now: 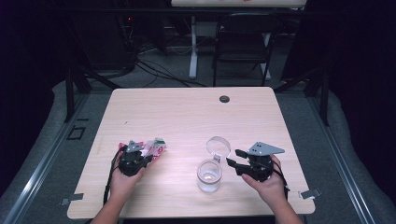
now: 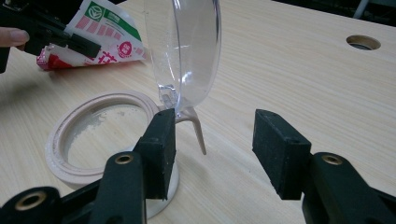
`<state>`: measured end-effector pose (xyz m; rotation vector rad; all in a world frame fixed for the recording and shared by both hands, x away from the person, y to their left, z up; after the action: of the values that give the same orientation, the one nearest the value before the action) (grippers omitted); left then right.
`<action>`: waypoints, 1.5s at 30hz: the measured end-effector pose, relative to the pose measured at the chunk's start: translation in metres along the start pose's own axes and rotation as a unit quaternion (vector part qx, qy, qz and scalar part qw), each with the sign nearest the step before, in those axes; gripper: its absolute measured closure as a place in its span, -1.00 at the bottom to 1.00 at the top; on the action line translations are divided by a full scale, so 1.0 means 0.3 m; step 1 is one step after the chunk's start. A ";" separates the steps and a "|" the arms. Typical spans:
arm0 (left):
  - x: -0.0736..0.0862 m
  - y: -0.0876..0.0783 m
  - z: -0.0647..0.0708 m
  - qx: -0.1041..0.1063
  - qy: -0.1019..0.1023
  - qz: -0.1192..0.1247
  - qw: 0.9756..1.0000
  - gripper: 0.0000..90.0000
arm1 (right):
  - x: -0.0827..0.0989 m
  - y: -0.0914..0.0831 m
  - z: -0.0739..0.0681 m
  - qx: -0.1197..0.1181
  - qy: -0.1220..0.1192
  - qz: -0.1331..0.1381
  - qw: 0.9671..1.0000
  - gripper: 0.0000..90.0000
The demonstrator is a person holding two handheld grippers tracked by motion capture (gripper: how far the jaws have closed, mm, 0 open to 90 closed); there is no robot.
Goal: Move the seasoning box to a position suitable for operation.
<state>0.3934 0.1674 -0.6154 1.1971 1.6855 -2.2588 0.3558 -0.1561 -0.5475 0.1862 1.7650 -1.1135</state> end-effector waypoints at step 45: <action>-0.038 -0.238 -0.124 -0.052 -0.041 0.102 0.993 1.00 | 0.005 0.004 0.001 -0.002 -0.001 -0.003 1.000 0.09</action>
<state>0.3861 0.2225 -0.5559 1.1766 1.5519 -2.0454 0.3559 -0.1560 -0.5494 0.1770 1.7670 -1.1146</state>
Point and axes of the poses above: each handheld gripper's, and its own axes: y roughly forward along the jaws, x roughly out of its underside, z roughly to its right, the point moved 9 cm from there along y, roughly forward along the jaws, and after that the axes turned 6 degrees about -z, right-handed, at the moved point
